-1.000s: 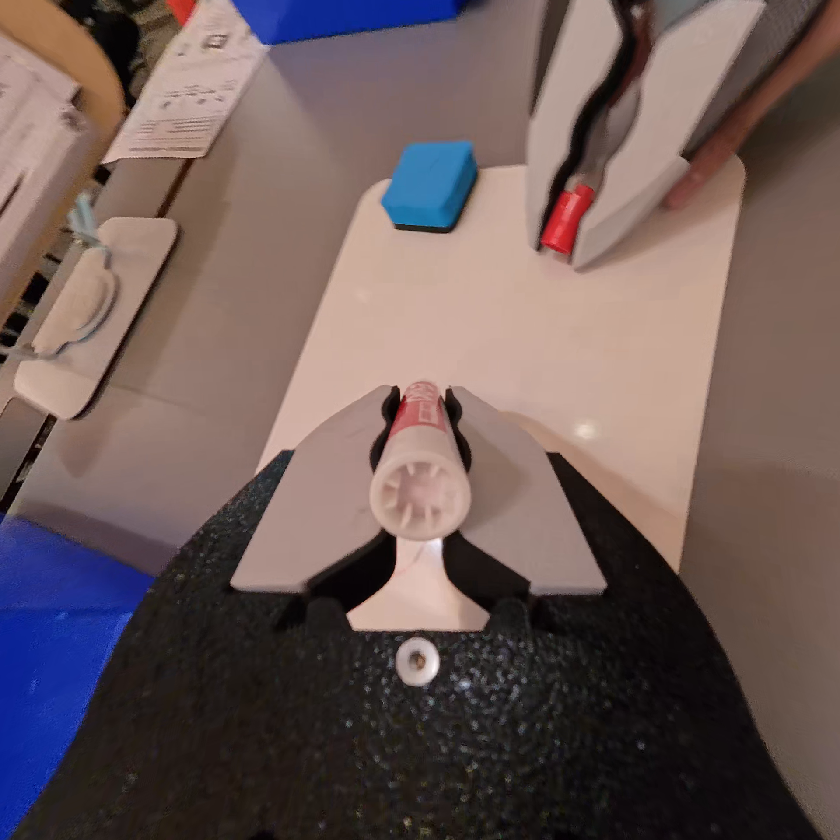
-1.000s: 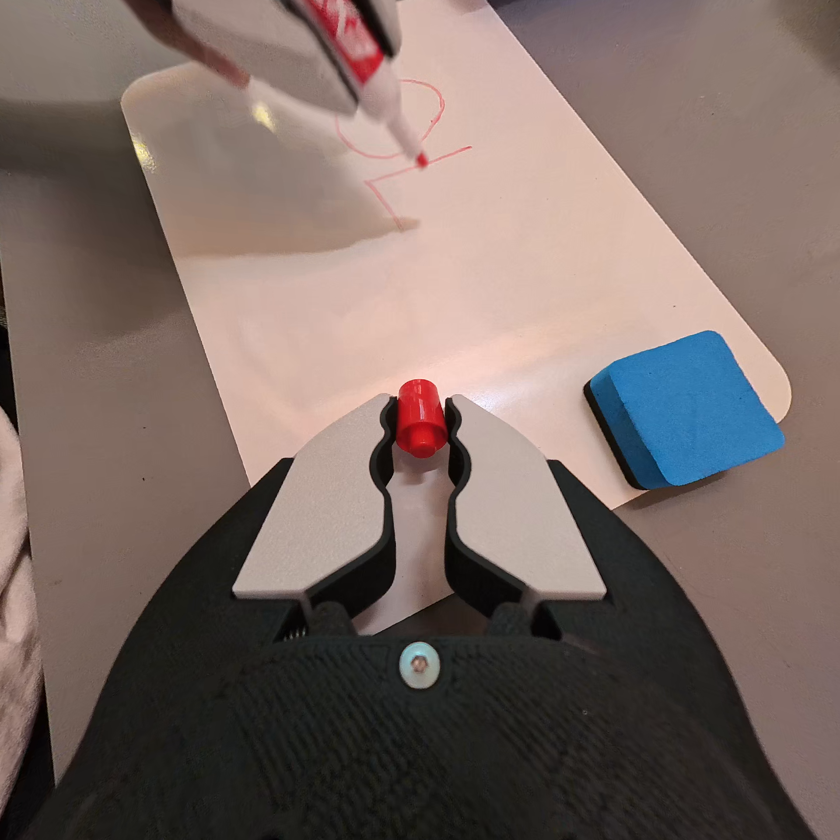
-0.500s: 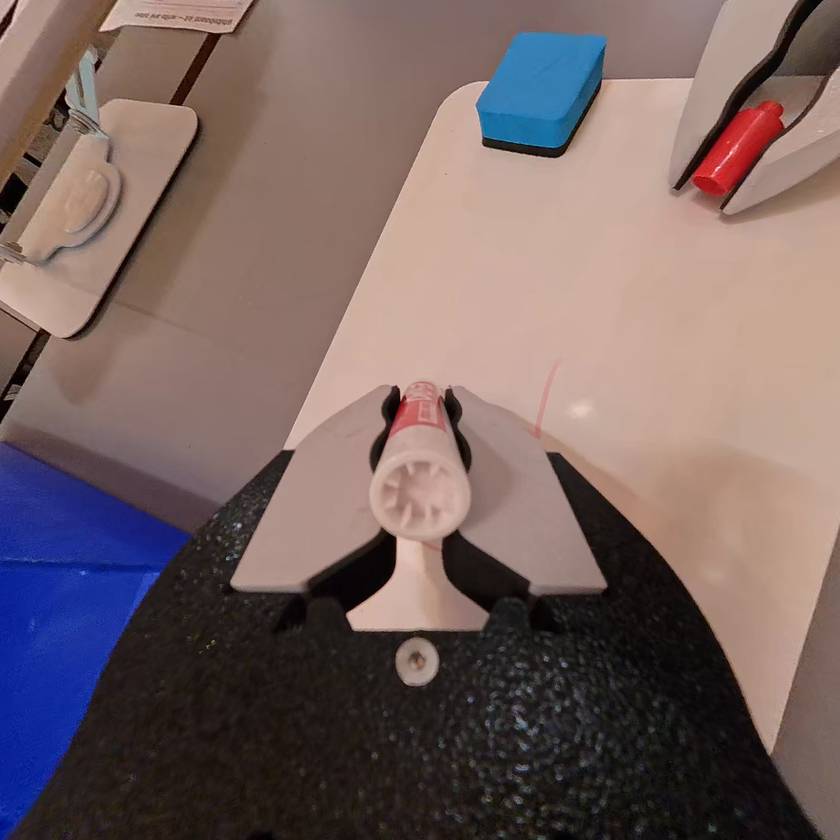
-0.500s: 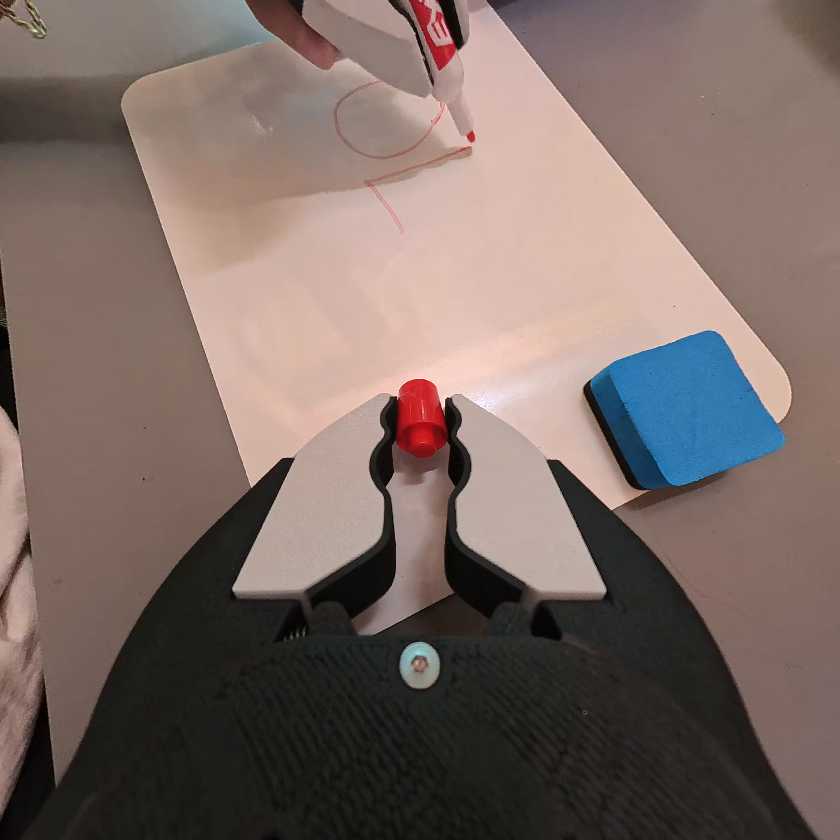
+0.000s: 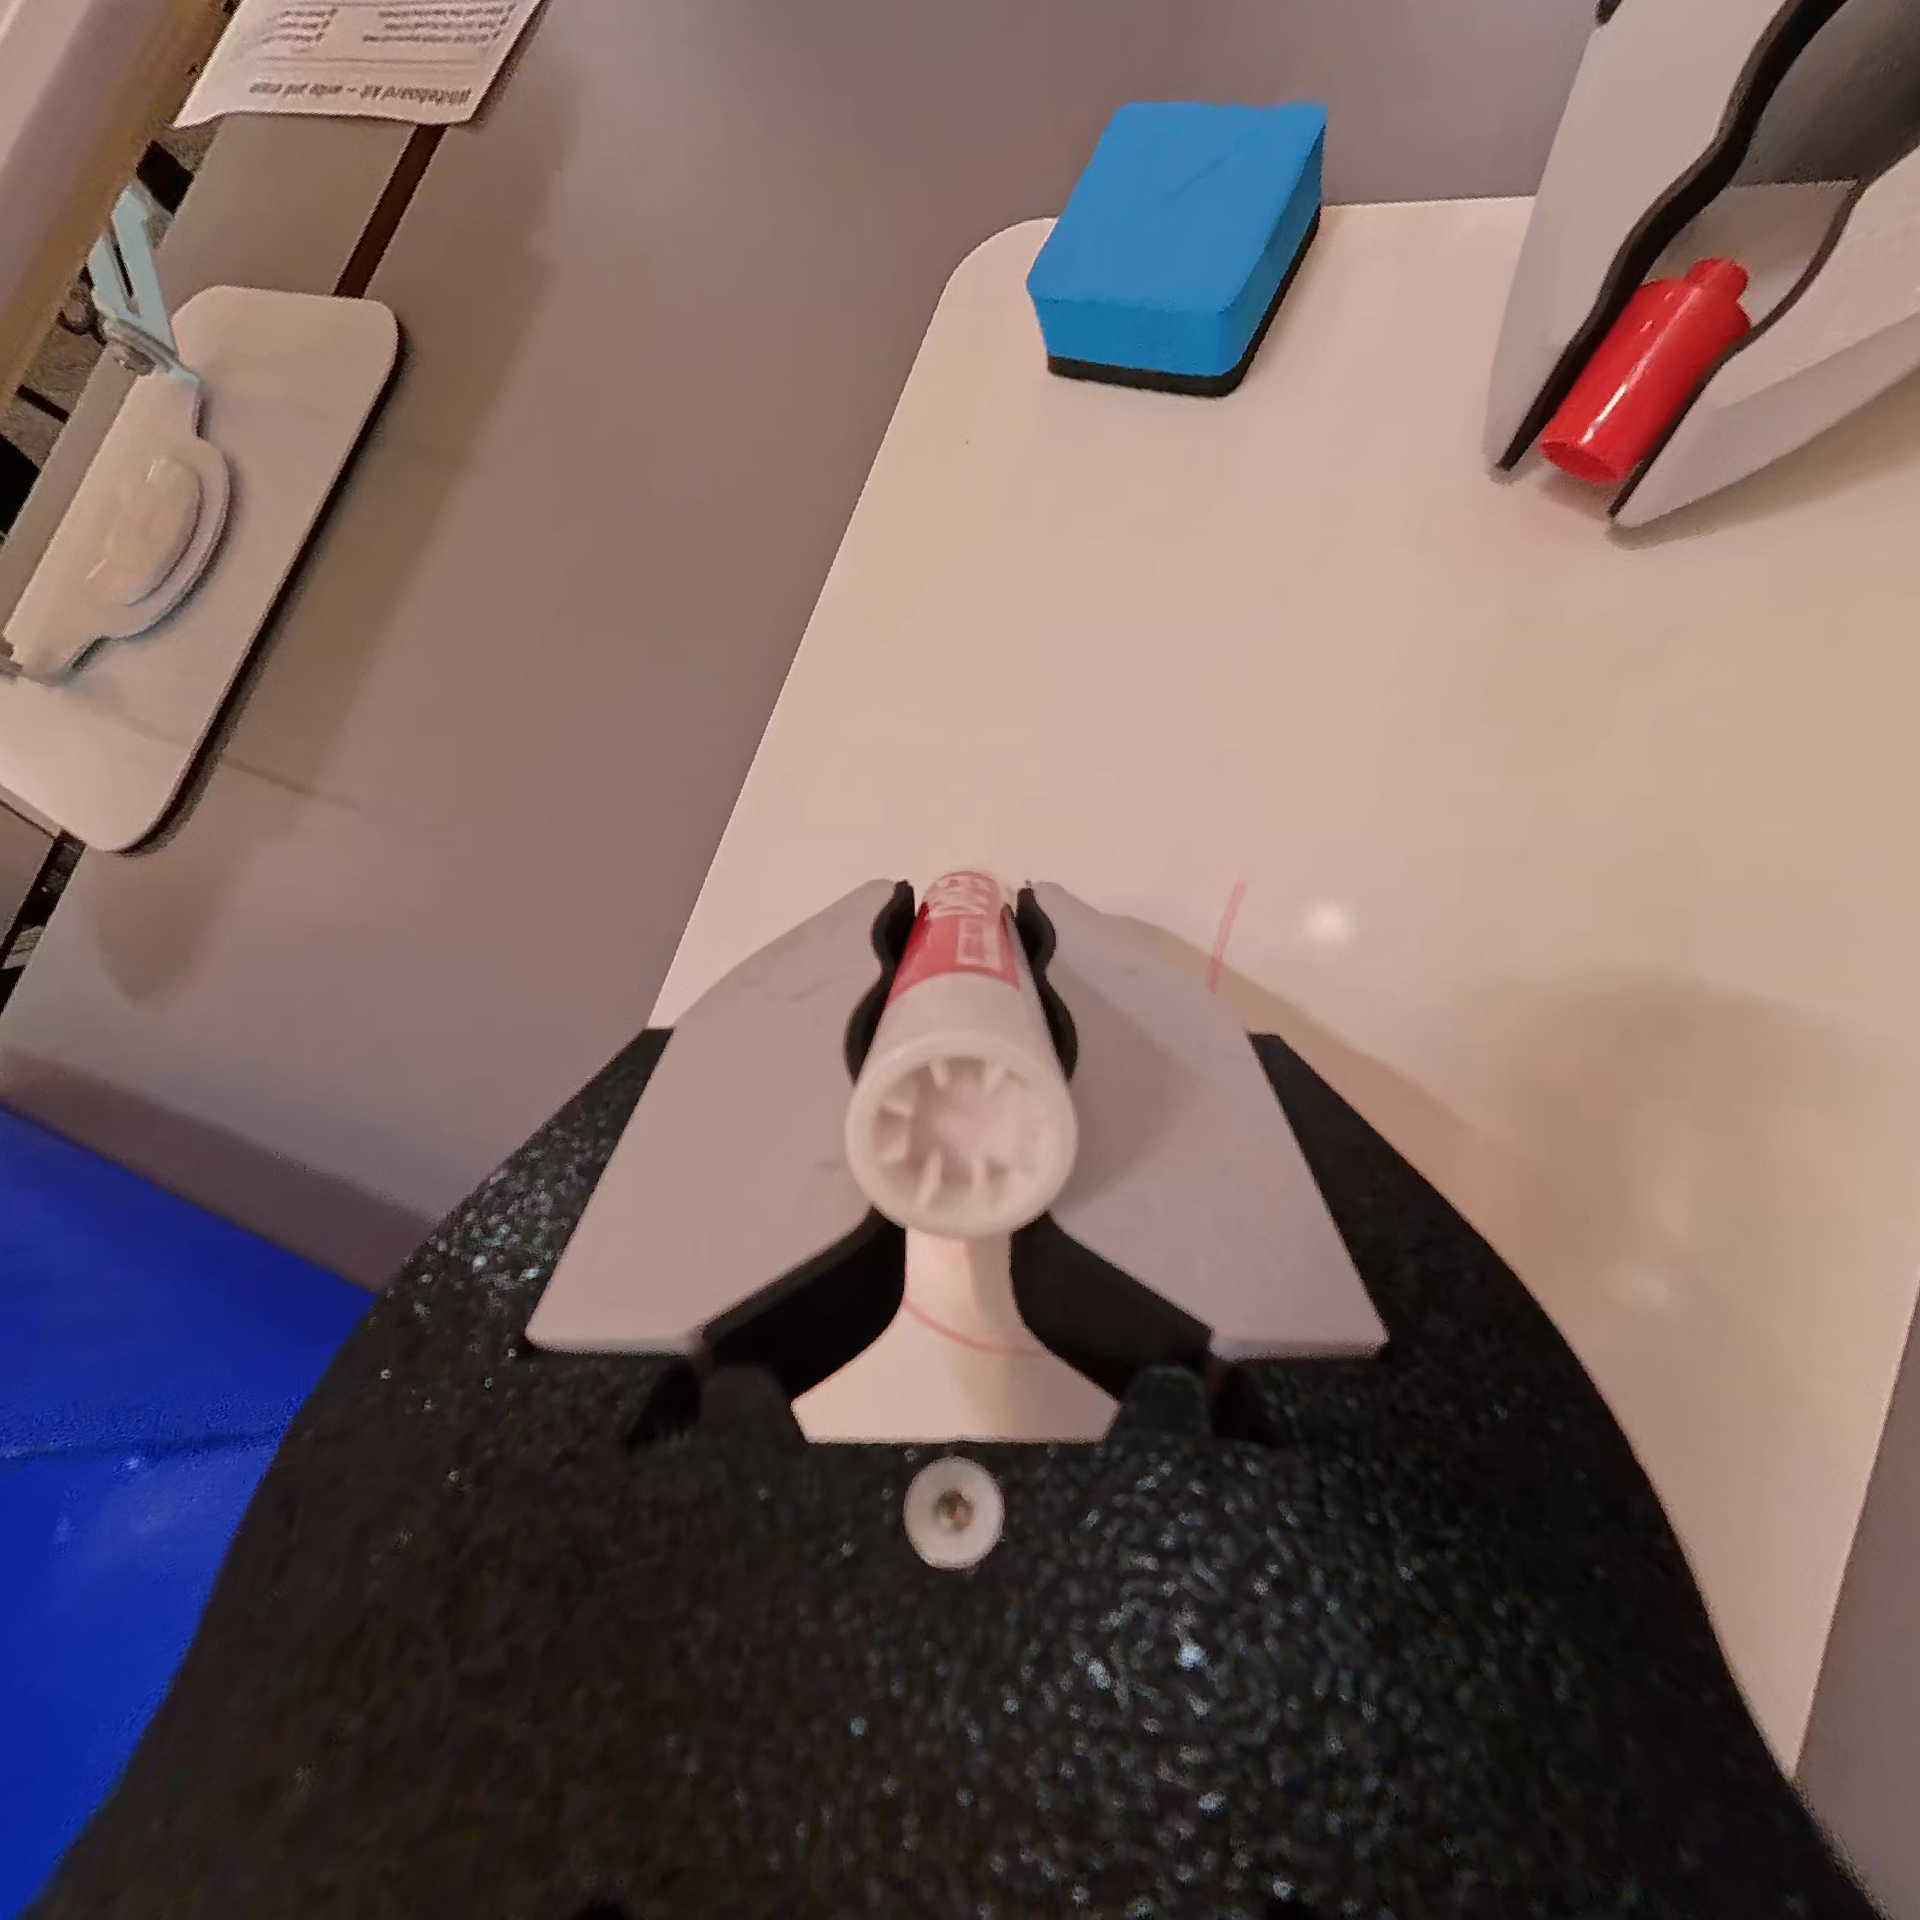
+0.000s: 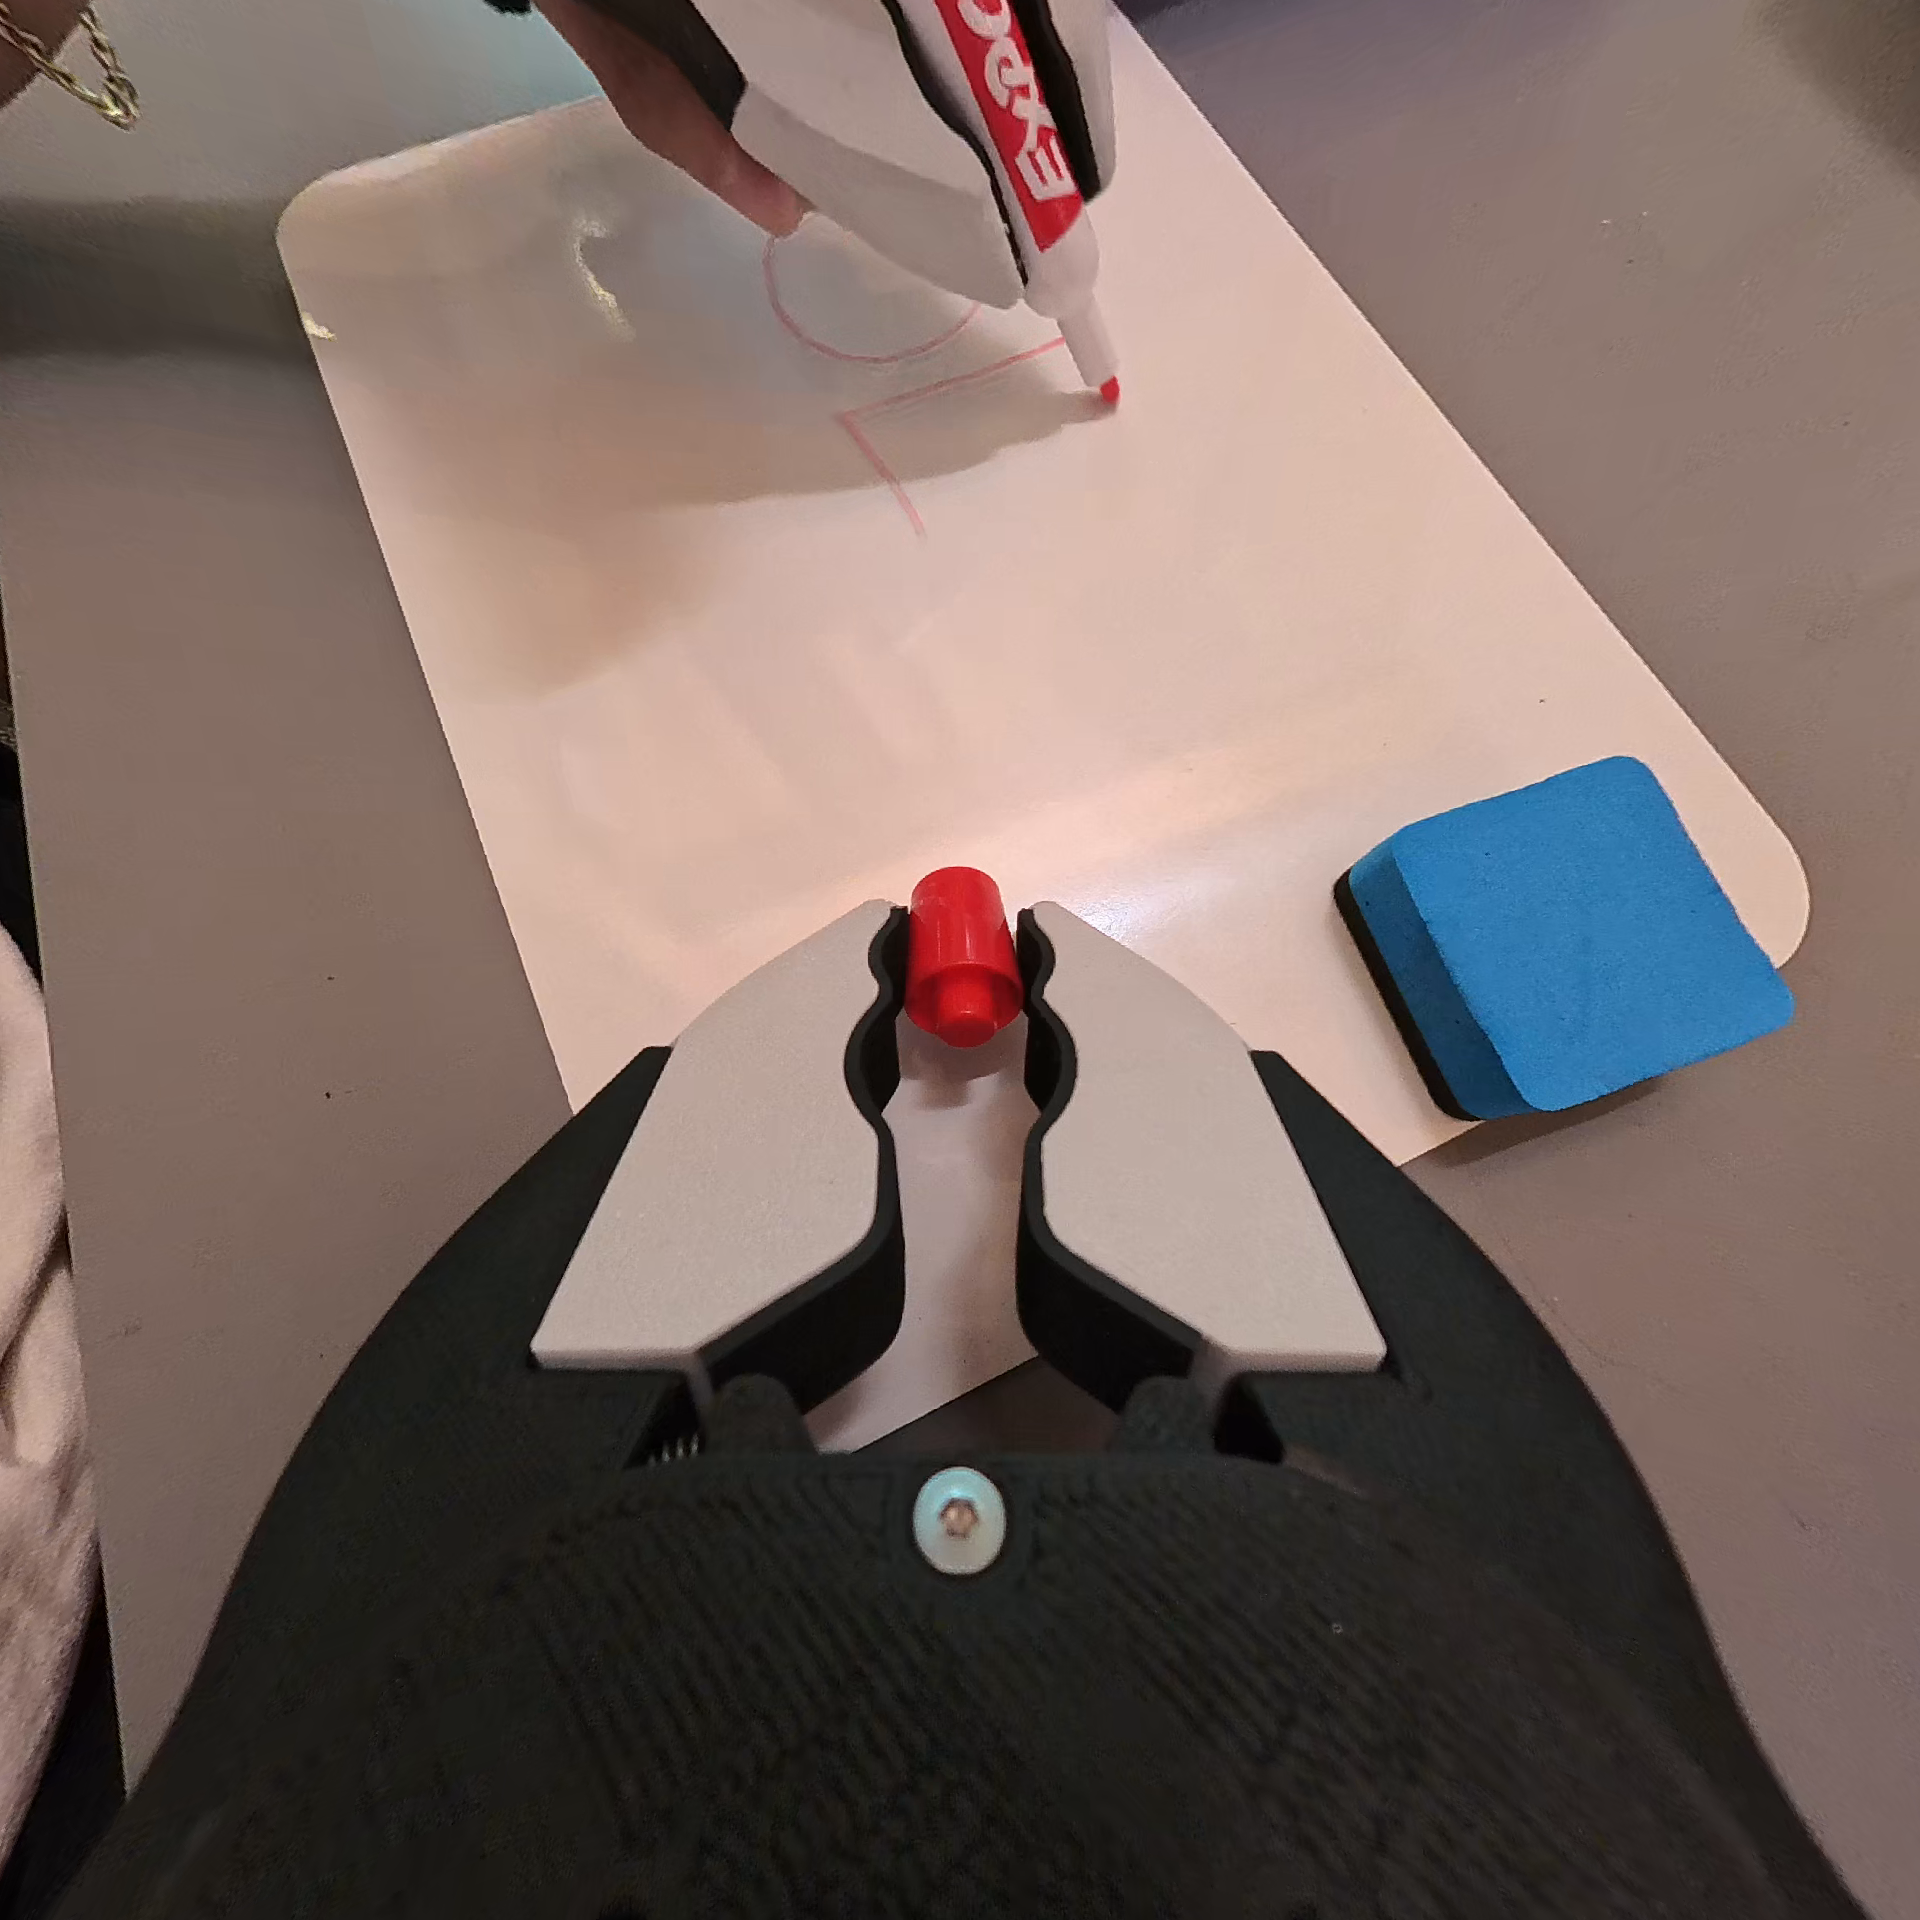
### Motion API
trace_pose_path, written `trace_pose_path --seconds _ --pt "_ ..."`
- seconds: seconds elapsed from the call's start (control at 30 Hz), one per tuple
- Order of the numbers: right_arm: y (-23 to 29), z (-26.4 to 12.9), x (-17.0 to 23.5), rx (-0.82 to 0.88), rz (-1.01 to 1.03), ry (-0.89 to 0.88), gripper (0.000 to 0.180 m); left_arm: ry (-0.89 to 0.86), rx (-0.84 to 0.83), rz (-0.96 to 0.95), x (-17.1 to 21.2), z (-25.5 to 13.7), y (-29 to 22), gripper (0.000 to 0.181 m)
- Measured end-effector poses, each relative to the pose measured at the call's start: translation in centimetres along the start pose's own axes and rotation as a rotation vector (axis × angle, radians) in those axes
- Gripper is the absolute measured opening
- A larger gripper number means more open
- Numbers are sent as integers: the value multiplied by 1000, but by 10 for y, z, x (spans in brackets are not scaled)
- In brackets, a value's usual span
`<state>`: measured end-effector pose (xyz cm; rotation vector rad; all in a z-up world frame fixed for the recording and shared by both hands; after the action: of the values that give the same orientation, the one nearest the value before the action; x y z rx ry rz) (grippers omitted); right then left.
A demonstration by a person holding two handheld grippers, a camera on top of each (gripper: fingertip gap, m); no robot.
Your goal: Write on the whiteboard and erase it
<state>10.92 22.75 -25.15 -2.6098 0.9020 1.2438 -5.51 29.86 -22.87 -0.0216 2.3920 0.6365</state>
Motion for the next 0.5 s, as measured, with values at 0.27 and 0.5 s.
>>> trace_pose_path --seconds 0.27,0.5 --pt "0 0 0 0 0 0 20 -20 19 22 -13 11 -2 19" --pt "0 0 0 0 0 0 20 -23 40 32 -14 5 -11 19"
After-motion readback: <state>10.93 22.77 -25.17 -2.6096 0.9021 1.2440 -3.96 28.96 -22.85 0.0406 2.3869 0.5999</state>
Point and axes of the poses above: each gripper's, where its closed fingertips meet, z out along the fingers, x out of its underside, y = z × x across the jaws, the point moved 5 cm from there along -z, back along the fingers, and after that the axes turned 11 degrees about z, right-handed, at the moved point
